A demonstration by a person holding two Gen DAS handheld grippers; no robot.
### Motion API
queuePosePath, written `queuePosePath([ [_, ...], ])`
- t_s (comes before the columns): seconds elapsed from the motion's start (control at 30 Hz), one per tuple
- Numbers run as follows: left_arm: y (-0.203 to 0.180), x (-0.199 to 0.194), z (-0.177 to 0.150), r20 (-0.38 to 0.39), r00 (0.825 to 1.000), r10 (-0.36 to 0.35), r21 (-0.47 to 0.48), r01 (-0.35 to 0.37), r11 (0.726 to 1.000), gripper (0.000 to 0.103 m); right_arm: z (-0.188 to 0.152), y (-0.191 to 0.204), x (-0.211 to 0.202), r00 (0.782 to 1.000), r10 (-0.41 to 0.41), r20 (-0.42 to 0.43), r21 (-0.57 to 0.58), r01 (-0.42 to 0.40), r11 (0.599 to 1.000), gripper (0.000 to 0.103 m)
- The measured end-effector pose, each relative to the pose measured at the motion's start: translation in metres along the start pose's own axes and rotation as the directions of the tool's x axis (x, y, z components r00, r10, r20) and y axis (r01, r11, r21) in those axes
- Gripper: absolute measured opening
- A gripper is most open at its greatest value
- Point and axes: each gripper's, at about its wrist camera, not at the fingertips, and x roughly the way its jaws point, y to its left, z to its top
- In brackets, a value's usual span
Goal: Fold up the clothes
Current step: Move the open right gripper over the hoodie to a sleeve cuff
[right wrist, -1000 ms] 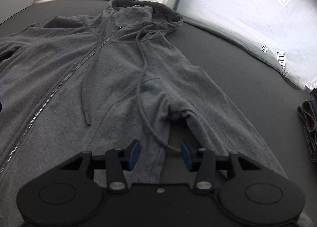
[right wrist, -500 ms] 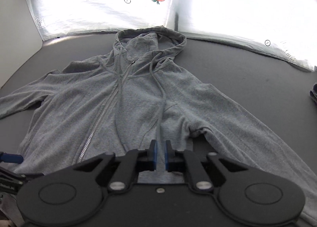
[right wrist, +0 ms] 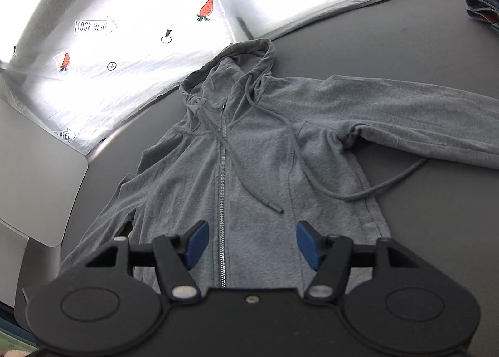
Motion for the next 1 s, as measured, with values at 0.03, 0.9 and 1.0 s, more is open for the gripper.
queuePosePath([
  [0.03, -0.002, 0.000, 0.000, 0.002, 1.000, 0.010, 0.004, -0.010, 1.000, 0.103, -0.005, -0.006, -0.007, 1.000, -0.021, 0.007, 0.019, 0.021, 1.000, 0.070],
  [0.9, -0.077, -0.031, 0.030, 0.035, 0.988, 0.150, -0.395, -0.124, 0.910, 0.103, 0.031, -0.075, 0.029, 0.998, -0.053, -0.016, -0.751, 0.023, 0.660, 0.055],
  [1.0, -0.082, -0.038, 0.023, 0.016, 0.987, 0.161, -0.447, -0.137, 0.884, 0.103, 0.040, -0.076, 0.046, 0.995, -0.006, -0.100, -0.780, -0.074, 0.621, 0.053],
])
